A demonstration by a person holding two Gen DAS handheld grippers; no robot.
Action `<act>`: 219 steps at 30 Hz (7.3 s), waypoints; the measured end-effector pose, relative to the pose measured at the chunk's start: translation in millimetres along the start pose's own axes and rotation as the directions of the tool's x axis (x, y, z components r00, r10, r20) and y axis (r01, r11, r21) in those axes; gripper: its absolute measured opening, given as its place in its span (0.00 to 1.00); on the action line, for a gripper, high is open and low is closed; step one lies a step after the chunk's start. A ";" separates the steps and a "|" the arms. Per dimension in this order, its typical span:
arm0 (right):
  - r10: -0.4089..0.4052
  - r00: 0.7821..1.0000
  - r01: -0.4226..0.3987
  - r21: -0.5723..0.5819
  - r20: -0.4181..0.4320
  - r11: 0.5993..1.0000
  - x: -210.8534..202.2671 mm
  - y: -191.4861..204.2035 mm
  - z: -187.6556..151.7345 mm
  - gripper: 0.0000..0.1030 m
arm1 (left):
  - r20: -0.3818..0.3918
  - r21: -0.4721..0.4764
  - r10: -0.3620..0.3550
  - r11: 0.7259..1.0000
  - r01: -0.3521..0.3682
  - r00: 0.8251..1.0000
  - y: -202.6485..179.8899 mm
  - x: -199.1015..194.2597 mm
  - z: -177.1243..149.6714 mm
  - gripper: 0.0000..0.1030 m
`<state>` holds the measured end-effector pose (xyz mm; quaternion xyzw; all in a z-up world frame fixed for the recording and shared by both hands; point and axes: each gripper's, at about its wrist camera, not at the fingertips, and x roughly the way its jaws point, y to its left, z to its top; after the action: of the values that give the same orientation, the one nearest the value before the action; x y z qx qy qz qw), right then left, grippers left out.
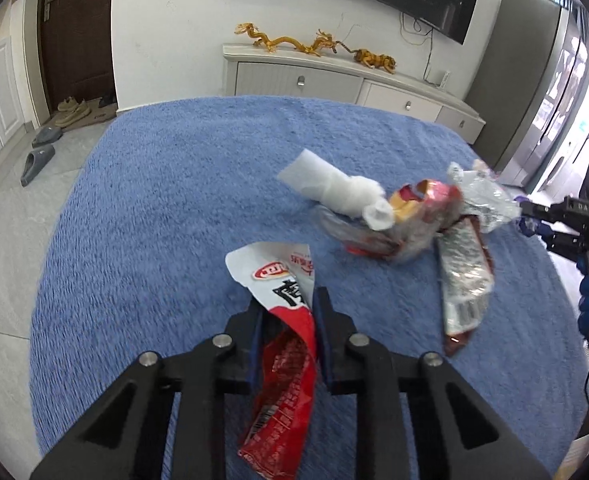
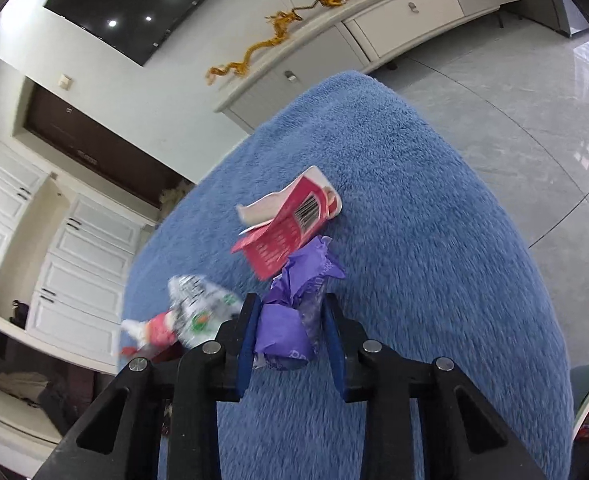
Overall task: Collect trash
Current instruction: 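Carry both items over the white bin and open both tools to drop them, then return both tools to the remaining wrappers on the towel, then grasp the white tissue with the left tool while the right tool grasps the pink box, then carry both items over the white bin and open both tools to drop them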
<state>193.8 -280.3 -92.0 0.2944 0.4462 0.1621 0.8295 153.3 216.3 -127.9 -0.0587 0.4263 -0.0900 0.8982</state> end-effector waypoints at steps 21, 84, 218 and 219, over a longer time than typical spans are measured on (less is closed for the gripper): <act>0.099 0.966 -0.061 -0.162 0.239 0.985 -207.3 -6.9 -85.9 0.28 | 0.126 0.123 -0.198 0.975 0.183 0.972 -125.7 -129.9 -22.4 0.20; -0.367 0.882 0.293 0.267 0.294 0.918 -321.9 -212.2 -172.8 0.38 | -0.167 0.390 -0.486 0.767 0.510 0.858 -440.2 -69.5 -54.8 0.58; -0.192 0.933 0.244 -0.146 0.305 0.959 -245.2 -80.9 -131.8 0.68 | 0.072 0.024 -0.367 0.930 0.366 0.928 -203.3 -102.3 21.1 0.09; -0.198 0.931 0.246 -0.126 0.306 0.961 -249.9 -90.0 -135.0 0.68 | 0.039 0.047 -0.381 0.924 0.379 0.924 -226.9 -94.7 18.0 0.09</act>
<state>-55.6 -436.5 -45.7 0.1938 0.3354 0.0580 0.9201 83.3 15.2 -3.6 -0.1248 0.3837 -0.2694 0.8744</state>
